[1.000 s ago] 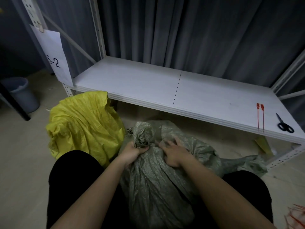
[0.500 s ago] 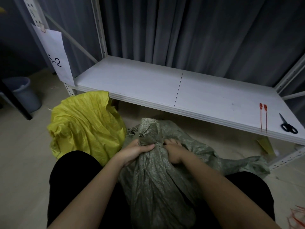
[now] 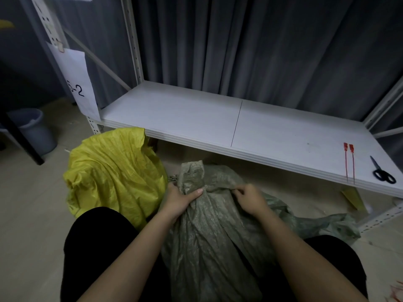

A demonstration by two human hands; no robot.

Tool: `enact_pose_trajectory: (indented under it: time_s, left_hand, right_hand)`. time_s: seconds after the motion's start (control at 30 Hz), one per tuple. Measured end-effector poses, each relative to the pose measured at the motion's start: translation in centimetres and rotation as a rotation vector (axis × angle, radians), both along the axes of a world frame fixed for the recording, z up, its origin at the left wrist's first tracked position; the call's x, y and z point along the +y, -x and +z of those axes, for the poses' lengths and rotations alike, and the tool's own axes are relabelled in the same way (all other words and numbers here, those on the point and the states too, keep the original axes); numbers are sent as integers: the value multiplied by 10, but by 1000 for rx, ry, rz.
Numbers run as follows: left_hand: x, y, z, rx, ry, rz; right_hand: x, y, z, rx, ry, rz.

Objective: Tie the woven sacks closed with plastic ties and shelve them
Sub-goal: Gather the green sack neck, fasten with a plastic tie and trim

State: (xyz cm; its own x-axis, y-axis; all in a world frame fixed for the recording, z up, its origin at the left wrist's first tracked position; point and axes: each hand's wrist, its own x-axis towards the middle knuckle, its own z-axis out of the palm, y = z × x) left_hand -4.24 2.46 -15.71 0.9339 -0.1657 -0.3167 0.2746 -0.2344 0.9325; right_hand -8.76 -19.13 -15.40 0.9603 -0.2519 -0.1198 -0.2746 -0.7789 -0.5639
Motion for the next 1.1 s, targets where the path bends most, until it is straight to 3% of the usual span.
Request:
enact_pose_trajectory:
  time_s: [0.07,0.13,0.2,0.3,0.37,0.47,0.53,0.63,0.7,0.93,1.1]
  left_hand:
    - [-4,0,-2,-125,-32,59]
    - [-9,3,0,-210,-39,77]
    - [-13,3,1,-234,-25,96]
    - [-20,4,4,-217,15,82]
    - [-26,6,8,-205,30,56]
    - [-33,12,19,-182,72,-9]
    - [-34,14,24,-161,91,-14]
    - [-30,10,26,-151,102,37]
    - [-30,8,33,-156,98,45]
    - [-50,8,78,-189,195,63]
    - [-64,13,111,-242,409,-13]
  right_hand:
    - [-5,2,6,-173,-54,-96]
    - [-4,5,18,-299,-243,-142]
    - [-2,10,30,-252,-408,-63]
    - [7,22,54,0,-562,115]
    - [18,28,60,130,-486,203]
    - [27,19,49,18,-220,253]
    - [18,8,46,-157,-231,119]
    - [-8,-5,62,-432,-637,-354]
    - [-17,-8,78,-507,-814,-537]
    - [14,-6,128,-613,-986,-432]
    - [41,-10,148,-536,-773,-162]
